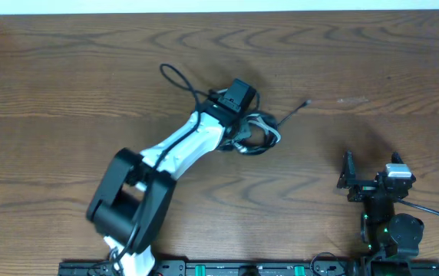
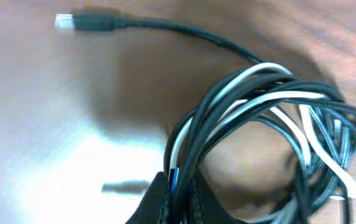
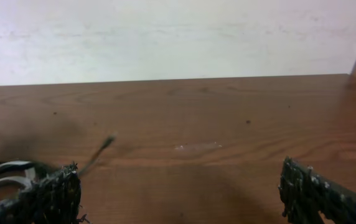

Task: Untangle cables
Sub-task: 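Lower the left gripper onto the cable bundle and close on it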

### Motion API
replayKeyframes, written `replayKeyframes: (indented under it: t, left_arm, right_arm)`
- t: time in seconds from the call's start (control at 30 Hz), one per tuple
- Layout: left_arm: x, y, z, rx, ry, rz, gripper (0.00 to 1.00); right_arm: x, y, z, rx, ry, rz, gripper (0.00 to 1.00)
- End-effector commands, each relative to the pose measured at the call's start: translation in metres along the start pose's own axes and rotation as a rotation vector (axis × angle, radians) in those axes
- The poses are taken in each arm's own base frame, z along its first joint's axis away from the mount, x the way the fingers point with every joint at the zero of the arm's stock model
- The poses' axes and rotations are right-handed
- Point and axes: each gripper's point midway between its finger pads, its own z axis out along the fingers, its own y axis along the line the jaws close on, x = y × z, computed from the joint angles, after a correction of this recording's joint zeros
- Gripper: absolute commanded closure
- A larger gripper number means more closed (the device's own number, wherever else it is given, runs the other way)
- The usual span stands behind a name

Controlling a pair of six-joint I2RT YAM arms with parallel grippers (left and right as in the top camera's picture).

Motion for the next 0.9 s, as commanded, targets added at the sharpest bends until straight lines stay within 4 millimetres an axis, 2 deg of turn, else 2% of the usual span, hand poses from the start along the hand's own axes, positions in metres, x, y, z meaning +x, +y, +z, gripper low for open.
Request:
replayKeyframes:
  t: [0.0, 0.1, 0.13, 0.2, 0.23, 0.33, 0.43, 0.57, 0.63, 0.73, 0.83, 0.87]
  left_arm:
    - [0.003, 0.02, -0.025, -0.074, -0.025, -0.199, 0.92]
    - [0.02, 0.03, -0.028, -0.113, 0.039, -0.334, 0.92]
    - [0.024, 0.03, -0.028, -0.114, 0.061, -0.352, 0.7]
    - [0.028, 0.03, -0.028, -0.116, 0.08, -0.344, 0.19]
    - [0.029, 0.031, -0.029, -0.121, 0.084, -0.332, 0.02]
    - [0.03, 0.033, -0.03, -0.123, 0.092, -0.258, 0.01]
    - [0.023, 0.034, -0.035, -0.119, 0.065, -0.112, 0.01]
    - [-0.005, 0.028, -0.037, -0.109, -0.046, 0.277, 0.01]
    - [-0.013, 0.022, -0.034, -0.104, -0.072, 0.465, 0.1]
    - [-0.018, 0.017, -0.028, -0.092, -0.093, 0.592, 0.34]
    - [-0.013, 0.021, -0.023, -0.103, -0.074, 0.617, 0.37]
    - [-0.011, 0.024, -0.021, -0.108, -0.065, 0.618, 0.42]
  right_arm:
    - [0.0, 0.001, 0.0, -0.003, -0.001, -0.013, 0.01]
    - [0.0, 0.001, 0.0, -0.003, -0.001, -0.013, 0.01]
    - [0.0, 0.001, 0.0, -0.003, -0.001, -0.013, 0.01]
    - [0.0, 0.001, 0.0, -0.003, -0.001, -0.013, 0.01]
    - [0.0, 0.001, 0.0, -0.002, -0.001, -0.013, 0.01]
    - [0.0, 0.001, 0.0, -0.002, -0.001, -0.013, 0.01]
    - [0.0, 0.001, 0.0, -0.002, -0.001, -0.013, 0.01]
    - [0.0, 0.001, 0.0, -0.003, -0.001, -0.013, 0.01]
    - [0.0, 0.001, 0.0, -0.002, -0.001, -0.013, 0.01]
    - [0.0, 0.001, 0.0, -0.003, -0.001, -0.013, 0.01]
    - [0.0, 0.001, 0.0, -0.002, -0.001, -0.013, 0.01]
    - [0.0, 0.001, 0.0, -0.003, -0.001, -0.013, 0.01]
